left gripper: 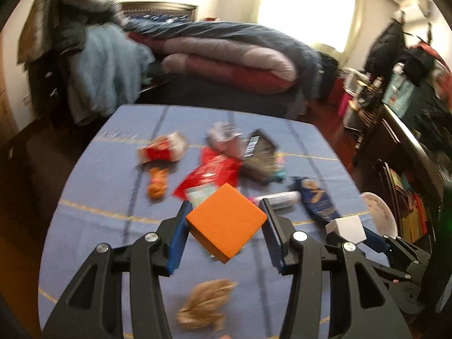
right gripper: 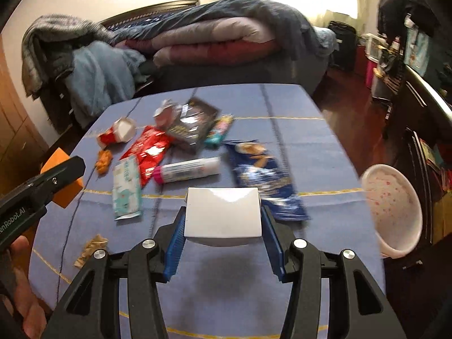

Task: Collect trash
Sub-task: 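Carry both items to the wastebasket and open both tools to drop them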

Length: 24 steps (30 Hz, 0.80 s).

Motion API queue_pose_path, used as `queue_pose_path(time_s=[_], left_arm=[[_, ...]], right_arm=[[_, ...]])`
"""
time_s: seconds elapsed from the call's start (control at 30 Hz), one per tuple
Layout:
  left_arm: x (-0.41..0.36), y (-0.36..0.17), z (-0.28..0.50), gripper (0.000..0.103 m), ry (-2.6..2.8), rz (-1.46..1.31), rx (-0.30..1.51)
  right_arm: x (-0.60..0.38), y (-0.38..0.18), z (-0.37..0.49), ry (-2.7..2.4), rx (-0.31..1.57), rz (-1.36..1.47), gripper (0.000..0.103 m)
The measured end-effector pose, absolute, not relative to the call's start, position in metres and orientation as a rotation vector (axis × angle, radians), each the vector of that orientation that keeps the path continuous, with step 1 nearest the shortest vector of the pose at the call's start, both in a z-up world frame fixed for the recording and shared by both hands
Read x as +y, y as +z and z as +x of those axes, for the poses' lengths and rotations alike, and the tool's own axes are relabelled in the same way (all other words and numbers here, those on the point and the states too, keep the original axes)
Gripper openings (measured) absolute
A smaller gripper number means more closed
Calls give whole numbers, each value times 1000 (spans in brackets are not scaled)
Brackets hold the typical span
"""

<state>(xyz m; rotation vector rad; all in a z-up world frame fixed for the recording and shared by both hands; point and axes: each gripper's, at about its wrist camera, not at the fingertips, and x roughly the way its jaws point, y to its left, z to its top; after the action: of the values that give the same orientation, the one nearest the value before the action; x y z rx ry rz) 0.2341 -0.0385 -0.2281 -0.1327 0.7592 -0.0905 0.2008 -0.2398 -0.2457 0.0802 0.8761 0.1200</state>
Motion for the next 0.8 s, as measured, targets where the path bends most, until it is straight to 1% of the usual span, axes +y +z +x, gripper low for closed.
queue_pose_path(time_s=[0.43, 0.8], left_arm=[[-174, -218, 260, 49, -348, 1, 728], [-308, -238, 296, 49, -581, 63, 790]], right_arm=[[-360, -240, 188, -115, 831, 199, 51], [-477, -263, 187, -340, 820, 330, 51]])
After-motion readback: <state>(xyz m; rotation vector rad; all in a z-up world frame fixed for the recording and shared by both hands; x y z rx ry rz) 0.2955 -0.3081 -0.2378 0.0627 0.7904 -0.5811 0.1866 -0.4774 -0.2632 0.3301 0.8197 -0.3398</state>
